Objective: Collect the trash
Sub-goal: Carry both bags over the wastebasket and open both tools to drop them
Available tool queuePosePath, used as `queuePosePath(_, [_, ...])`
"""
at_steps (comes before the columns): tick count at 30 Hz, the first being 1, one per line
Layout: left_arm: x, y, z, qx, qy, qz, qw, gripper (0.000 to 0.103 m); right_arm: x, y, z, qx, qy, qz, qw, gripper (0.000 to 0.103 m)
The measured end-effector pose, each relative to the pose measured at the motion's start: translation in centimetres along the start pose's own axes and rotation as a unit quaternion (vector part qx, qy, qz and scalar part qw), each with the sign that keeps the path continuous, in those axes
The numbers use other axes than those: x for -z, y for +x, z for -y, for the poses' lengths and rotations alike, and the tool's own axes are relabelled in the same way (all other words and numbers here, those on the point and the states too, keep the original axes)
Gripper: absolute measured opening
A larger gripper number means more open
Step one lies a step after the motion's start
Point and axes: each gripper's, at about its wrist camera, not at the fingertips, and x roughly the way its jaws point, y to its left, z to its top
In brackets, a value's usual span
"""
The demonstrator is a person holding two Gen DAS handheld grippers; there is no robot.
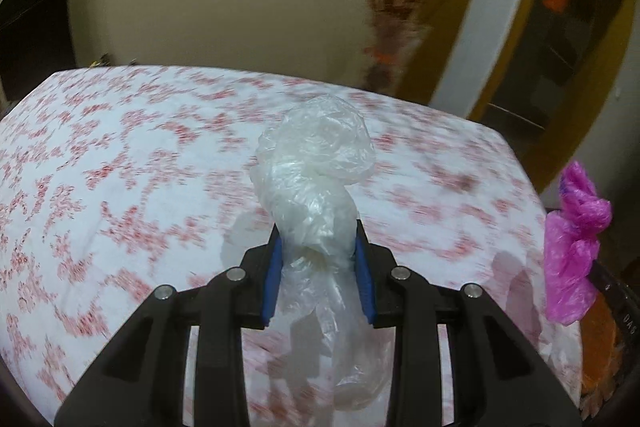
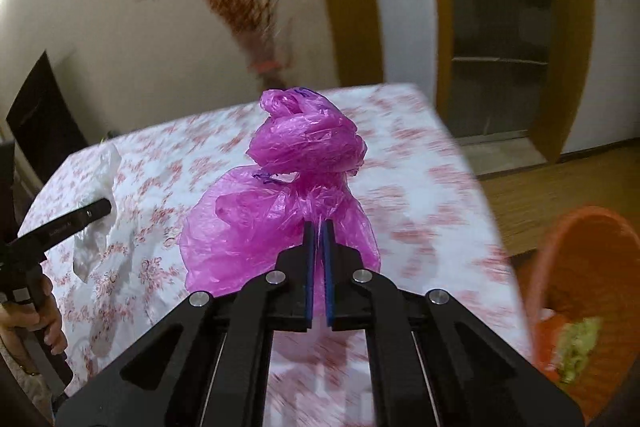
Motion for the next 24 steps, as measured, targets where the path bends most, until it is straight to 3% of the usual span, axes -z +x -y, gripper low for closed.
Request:
queuePosePath(13, [3.8,-7.5,12.2,0.102,0.077,0.018,0.9916,0.033,2.3,-13.4,8.3,0.08,0.041,0.09,0.992,0.003])
queuePosePath(24, [6.9,-10.2,21.2,0.17,0.127,0.008,0.9772,0.033,4.1,-17.9,13.1,0.124,0.075,0.112,0.983,0.003])
